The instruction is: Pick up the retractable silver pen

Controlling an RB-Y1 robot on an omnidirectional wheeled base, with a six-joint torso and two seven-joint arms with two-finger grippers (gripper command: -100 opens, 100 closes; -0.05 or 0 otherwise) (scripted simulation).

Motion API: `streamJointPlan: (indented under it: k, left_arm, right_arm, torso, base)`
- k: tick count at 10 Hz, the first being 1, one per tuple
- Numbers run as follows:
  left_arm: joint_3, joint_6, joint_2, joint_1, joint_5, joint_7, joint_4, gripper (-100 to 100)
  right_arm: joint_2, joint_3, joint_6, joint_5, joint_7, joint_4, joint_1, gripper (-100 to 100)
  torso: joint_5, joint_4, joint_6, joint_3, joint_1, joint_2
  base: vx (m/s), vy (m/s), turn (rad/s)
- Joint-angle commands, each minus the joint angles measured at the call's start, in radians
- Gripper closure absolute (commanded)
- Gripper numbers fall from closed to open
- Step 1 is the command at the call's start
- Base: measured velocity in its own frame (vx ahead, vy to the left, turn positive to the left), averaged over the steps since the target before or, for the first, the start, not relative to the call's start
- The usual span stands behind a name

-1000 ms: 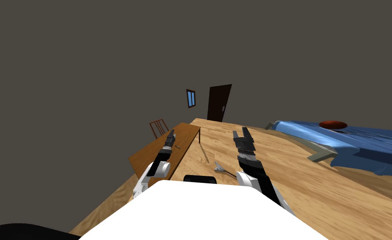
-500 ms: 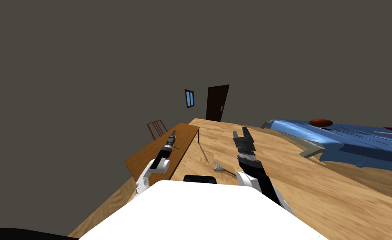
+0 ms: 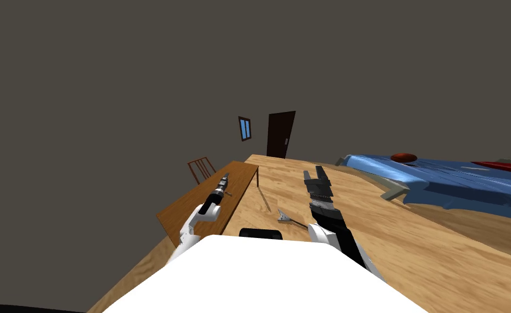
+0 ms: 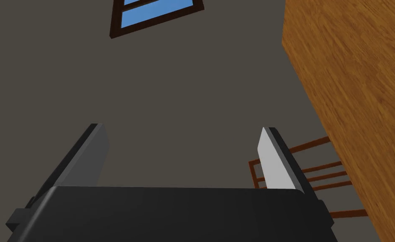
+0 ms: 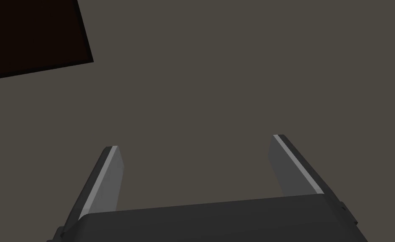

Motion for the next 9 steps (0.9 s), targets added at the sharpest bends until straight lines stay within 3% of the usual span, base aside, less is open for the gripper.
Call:
streamJointPlan:
  k: [1, 4, 5, 6, 7, 8, 9]
  left_arm:
    - [0.003, 0.041, 0.001, -0.010, -0.005, 0.000, 0.012, -100]
    - [0.023, 0.125, 0.024, -0.062, -0.020, 0.007, 0.096, -100]
    - [0.023, 0.143, 0.024, -0.062, -0.020, 0.007, 0.096, -100]
    - [0.033, 0.179, 0.034, -0.088, -0.029, 0.010, 0.139, -100]
    - [0.033, 0.193, 0.034, -0.088, -0.029, 0.010, 0.139, -100]
    - [0.043, 0.230, 0.042, -0.113, -0.039, 0.012, 0.183, -100]
    - [0.043, 0.243, 0.042, -0.113, -0.039, 0.012, 0.183, -100]
  right_arm:
    - [0.000, 0.000, 0.000, 0.000, 0.000, 0.000, 0.000, 0]
    - [0.000, 0.000, 0.000, 0.000, 0.000, 0.000, 0.000, 0]
    - [0.000, 0.000, 0.000, 0.000, 0.000, 0.000, 0.000, 0]
    - [0.000, 0.000, 0.000, 0.000, 0.000, 0.000, 0.000, 0]
    - [0.000, 0.000, 0.000, 0.000, 0.000, 0.000, 0.000, 0]
    - [0.000, 0.000, 0.000, 0.000, 0.000, 0.000, 0.000, 0]
    - [0.000, 0.000, 0.000, 0.000, 0.000, 0.000, 0.000, 0]
  torso:
    - [0.000, 0.000, 0.000, 0.000, 0.000, 0.000]
    - [0.000, 0.000, 0.000, 0.000, 0.000, 0.000]
    - [0.000, 0.000, 0.000, 0.000, 0.000, 0.000]
    - [0.000, 0.000, 0.000, 0.000, 0.000, 0.000]
    - [0.000, 0.000, 0.000, 0.000, 0.000, 0.000]
    - [0.000, 0.000, 0.000, 0.000, 0.000, 0.000]
    - [0.000, 0.000, 0.000, 0.000, 0.000, 0.000]
  base:
    - [0.005, 0.010, -0.040]
    - [0.008, 0.008, -0.071]
    - [0.007, 0.009, -0.051]
    - [0.008, 0.009, -0.074]
    - [0.007, 0.008, -0.060]
    - [0.012, 0.011, -0.093]
    - [0.011, 0.011, -0.045]
